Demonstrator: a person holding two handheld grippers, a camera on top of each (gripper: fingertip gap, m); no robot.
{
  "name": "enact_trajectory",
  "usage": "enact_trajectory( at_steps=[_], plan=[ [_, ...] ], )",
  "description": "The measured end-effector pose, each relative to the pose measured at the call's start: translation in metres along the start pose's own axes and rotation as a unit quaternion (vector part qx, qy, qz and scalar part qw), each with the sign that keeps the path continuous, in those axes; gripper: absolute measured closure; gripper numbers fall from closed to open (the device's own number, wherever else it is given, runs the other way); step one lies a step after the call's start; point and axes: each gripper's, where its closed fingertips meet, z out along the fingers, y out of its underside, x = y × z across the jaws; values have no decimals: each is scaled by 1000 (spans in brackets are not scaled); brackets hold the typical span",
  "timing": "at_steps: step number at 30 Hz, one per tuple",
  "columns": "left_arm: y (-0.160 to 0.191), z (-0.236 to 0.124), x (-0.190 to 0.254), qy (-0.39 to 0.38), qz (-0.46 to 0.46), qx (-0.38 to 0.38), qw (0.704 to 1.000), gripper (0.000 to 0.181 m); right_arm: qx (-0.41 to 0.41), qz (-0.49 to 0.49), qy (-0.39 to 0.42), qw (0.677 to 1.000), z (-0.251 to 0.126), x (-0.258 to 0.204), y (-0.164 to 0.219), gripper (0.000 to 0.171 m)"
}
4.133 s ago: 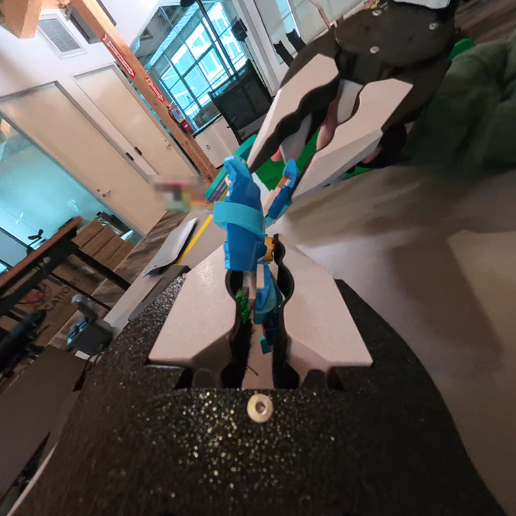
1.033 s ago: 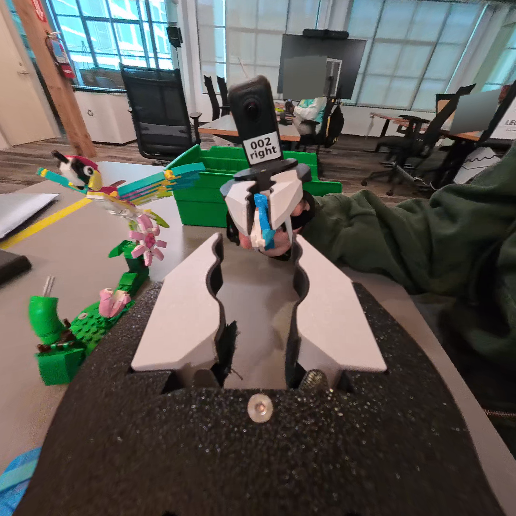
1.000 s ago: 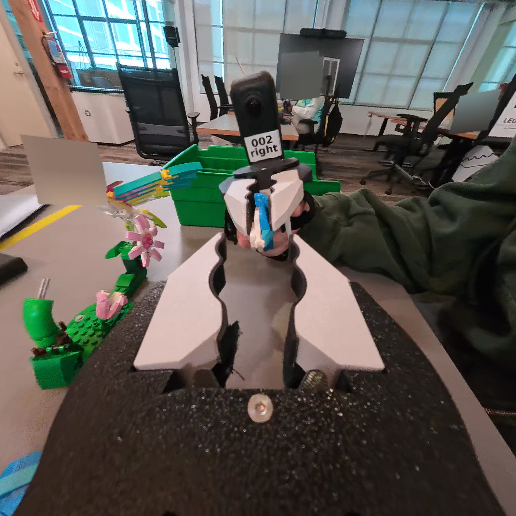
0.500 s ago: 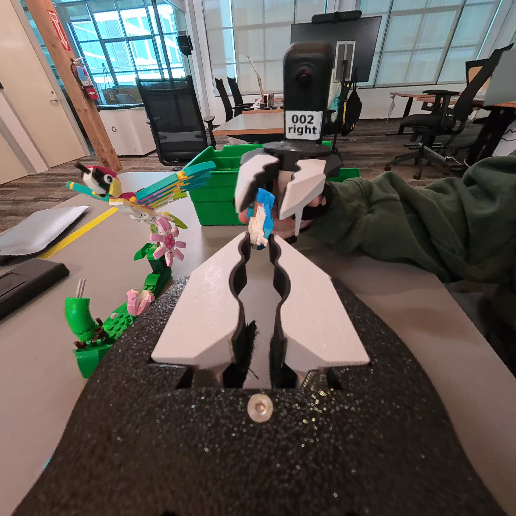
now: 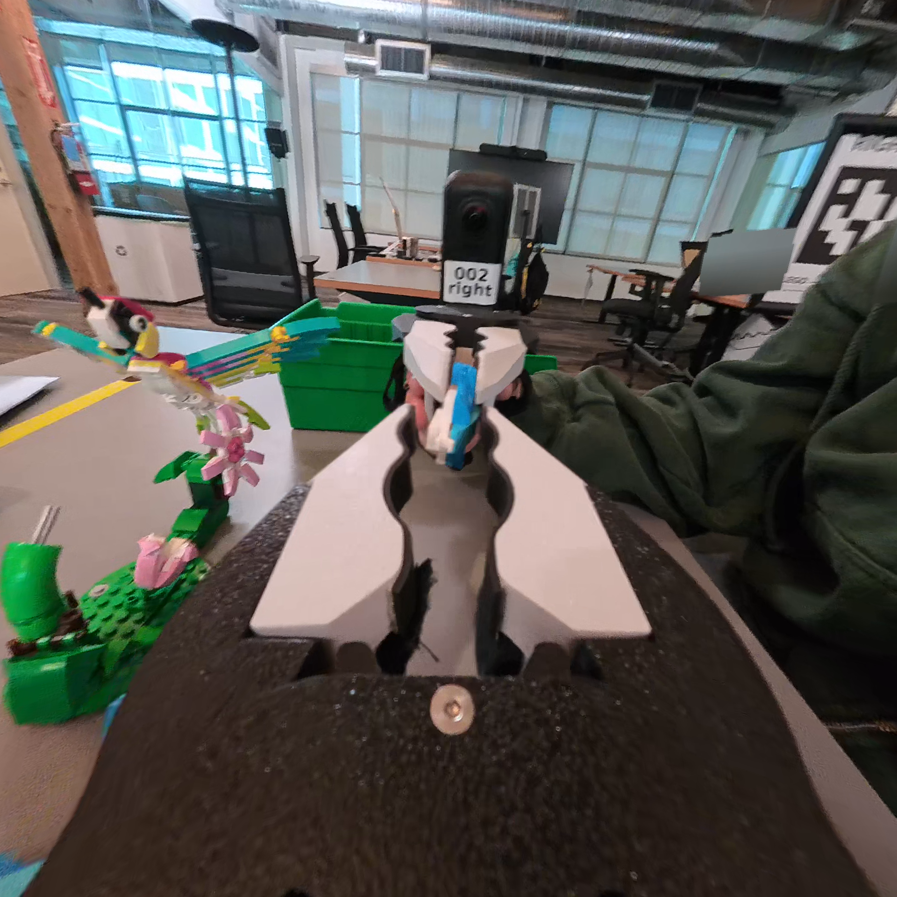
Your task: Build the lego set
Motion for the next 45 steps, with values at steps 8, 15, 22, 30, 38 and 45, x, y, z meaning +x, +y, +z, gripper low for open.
enact_trajectory(
  at_steps=[8, 15, 22, 30, 38, 45],
  plan=[
    [7, -1, -2, 5, -3, -28, 1000, 169, -1, -51, 37, 998, -1, 5, -2, 156],
    [9, -1, -2, 6, -4, -40, 999, 168, -28, -85, 47, 995, 2, 5, 5, 161],
    [15, -4, -21, -58, 5, -66, 996, 168, -99, -216, 136, 962, 3, 21, 14, 161],
    [4, -6, -8, 0, -34, -31, 999, 168, -60, -194, 100, 974, 6, 8, 3, 163],
    [-8, -7, 26, 150, -129, 29, 980, 169, 13, -100, -15, 995, 4, -21, -11, 166],
    [-15, -9, 30, 170, -136, 54, 975, 169, 52, -46, -55, 996, 4, -27, -18, 167]
  ],
)
